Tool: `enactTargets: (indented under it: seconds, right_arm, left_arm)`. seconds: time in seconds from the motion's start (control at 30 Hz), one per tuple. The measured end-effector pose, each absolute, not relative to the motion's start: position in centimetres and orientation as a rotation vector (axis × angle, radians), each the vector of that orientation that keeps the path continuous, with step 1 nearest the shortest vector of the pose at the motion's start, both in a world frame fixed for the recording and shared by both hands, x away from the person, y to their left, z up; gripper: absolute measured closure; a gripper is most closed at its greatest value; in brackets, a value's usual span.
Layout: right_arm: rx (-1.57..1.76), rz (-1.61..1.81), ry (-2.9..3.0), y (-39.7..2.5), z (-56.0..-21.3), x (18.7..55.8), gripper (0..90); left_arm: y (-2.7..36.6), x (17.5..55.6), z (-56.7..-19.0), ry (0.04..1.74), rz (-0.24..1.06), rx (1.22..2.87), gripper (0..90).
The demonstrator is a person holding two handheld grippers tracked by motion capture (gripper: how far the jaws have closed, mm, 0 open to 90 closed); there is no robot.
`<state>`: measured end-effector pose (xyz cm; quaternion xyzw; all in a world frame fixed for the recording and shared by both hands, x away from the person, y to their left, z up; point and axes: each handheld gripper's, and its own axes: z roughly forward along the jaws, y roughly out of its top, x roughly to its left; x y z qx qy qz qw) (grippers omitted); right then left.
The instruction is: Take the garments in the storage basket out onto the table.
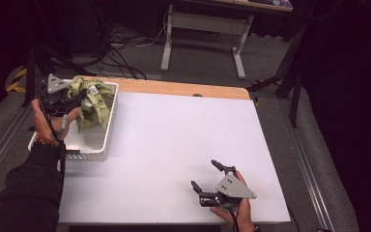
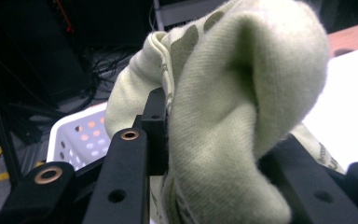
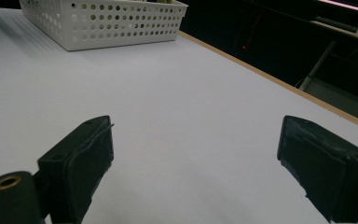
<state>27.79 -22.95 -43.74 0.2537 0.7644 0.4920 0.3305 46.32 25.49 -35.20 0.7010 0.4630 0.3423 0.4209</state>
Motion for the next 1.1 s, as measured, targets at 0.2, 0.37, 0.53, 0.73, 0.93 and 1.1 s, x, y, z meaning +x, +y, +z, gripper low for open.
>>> enactTargets:
  seconds: [0.2, 0.37, 0.53, 0.73, 0.93, 1.1]
  right_arm:
    - [0.669, 1.286, 1.996, -23.0, -43.7, 27.8, 11.6]
    - [0.667, 1.288, 1.994, -23.0, -43.7, 27.8, 11.6]
    - [0.67, 1.289, 1.99, -23.0, -43.7, 27.8, 11.6]
    - [0.672, 1.287, 1.982, -23.1, -43.6, 27.8, 11.6]
    - [0.673, 1.29, 1.977, -23.2, -43.6, 27.8, 11.7]
    - [0.68, 1.289, 1.969, -23.4, -43.5, 27.7, 11.7]
  left_arm:
    - [25.0, 45.4, -34.2, 1.109, 0.887, 1.728, 67.1]
    - [24.9, 44.7, -33.1, 1.076, 0.894, 1.681, 67.2]
    - [24.1, 43.9, -31.6, 1.024, 0.895, 1.658, 67.3]
    - [22.4, 43.4, -29.8, 0.954, 0.891, 1.651, 67.4]
    - [20.5, 43.2, -28.4, 0.894, 0.882, 1.649, 67.4]
    - [18.1, 42.9, -27.0, 0.83, 0.871, 1.658, 67.5]
